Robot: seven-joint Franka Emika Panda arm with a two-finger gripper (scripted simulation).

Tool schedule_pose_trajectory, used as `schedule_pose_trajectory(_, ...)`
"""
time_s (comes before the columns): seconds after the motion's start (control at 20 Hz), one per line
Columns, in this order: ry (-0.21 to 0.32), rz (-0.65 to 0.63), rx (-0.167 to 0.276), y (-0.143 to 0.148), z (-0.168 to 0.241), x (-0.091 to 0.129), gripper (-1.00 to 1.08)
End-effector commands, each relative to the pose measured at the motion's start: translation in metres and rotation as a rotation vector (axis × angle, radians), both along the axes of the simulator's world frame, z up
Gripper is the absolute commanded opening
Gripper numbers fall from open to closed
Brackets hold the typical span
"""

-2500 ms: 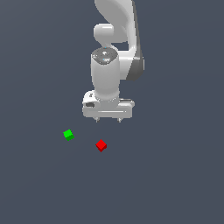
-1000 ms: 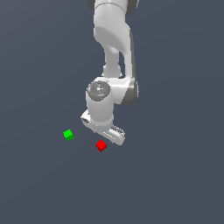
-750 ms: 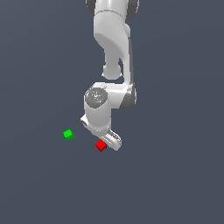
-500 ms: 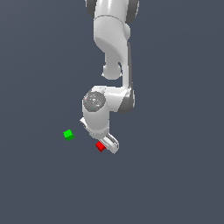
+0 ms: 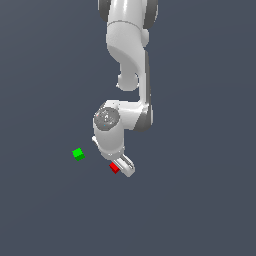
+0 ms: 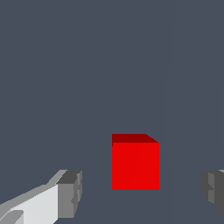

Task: Stack the red cube on top of the green cube.

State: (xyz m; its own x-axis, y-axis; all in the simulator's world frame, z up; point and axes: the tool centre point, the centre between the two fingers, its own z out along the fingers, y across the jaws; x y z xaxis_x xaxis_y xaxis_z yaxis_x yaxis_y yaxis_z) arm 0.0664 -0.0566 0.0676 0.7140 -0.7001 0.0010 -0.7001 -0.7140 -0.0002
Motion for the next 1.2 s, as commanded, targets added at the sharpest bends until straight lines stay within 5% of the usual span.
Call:
schedule_pose_trajectory(0.0, 0.001, 0.0, 0.0, 0.0, -0.007, 0.0, 1.0)
schedule_pose_trajectory(0.65, 0.001, -0.005, 0.001, -0.001, -0.048, 0.0, 1.0)
schedule_pose_trajectory(0.7, 0.001, -0.005, 0.001, -0.001, -0.048, 0.0, -1.0)
schedule_pose_trajectory(1.15, 0.001, -0.005, 0.001, -0.001, -0.048, 0.0, -1.0)
